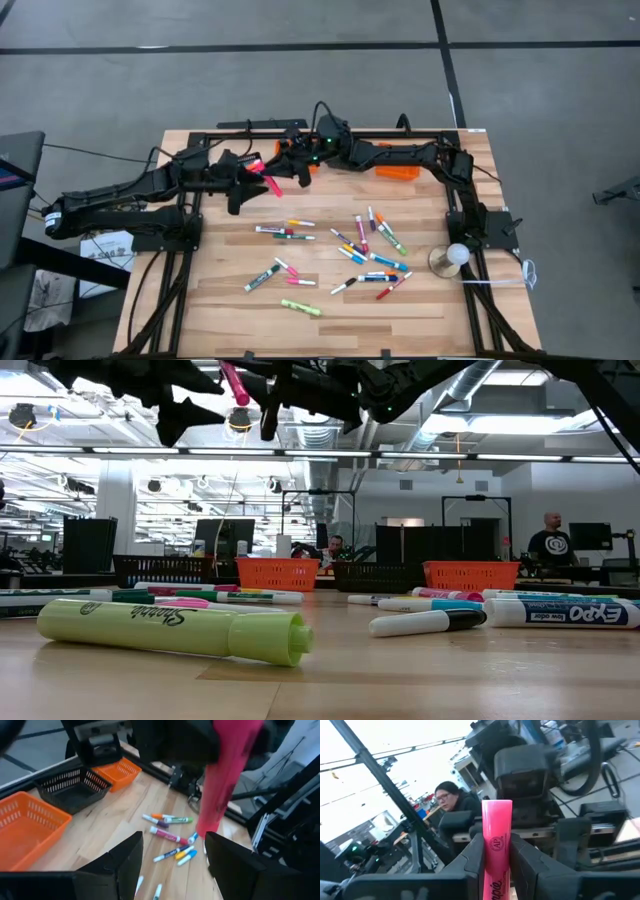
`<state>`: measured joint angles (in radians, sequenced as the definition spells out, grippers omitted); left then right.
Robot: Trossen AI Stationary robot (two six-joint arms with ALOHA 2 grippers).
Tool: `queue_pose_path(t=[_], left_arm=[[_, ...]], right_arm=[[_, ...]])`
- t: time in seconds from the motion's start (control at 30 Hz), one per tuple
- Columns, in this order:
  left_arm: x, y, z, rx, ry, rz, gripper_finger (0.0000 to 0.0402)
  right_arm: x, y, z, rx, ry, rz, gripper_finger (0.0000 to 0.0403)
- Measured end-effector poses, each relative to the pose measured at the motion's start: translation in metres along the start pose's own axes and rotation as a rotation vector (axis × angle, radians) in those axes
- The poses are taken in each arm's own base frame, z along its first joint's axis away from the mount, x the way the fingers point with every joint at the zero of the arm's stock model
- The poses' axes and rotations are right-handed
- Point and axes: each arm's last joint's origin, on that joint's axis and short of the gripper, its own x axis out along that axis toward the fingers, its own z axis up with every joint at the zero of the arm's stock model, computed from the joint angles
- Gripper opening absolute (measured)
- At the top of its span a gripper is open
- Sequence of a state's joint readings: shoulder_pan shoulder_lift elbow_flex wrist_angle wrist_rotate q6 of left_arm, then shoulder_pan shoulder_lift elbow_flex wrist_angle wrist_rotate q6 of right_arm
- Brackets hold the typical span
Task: Pick & Place Markers
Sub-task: Put the large pink highlighter pen into the left black bin
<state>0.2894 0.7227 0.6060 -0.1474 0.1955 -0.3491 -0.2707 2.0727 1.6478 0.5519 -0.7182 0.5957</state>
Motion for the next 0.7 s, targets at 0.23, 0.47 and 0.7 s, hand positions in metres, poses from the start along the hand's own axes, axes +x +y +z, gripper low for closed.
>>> queue_pose_path(t=[0.23,0.47,0.7], left_arm=[[-0.0002,-0.0018,0.0052,-0.037,-0.055,-0.017,0.0214],[-0.0005,-0.0032,0.0092,-0.102,-0.097,-0.03,0.0215],[0.0011,-0.0028,0.0099,-0.116,-0.111,-0.01,0.0229]], right_arm=[[0.0,0.0004,0.0007,-0.049,-0.007,0.001,0.0053],[0.0019,0.0018,0.0003,-0.072,-0.025,-0.018,0.0053],[0.0027,0.0026,0.0008,-0.09,-0.044,-0.033,0.0053]])
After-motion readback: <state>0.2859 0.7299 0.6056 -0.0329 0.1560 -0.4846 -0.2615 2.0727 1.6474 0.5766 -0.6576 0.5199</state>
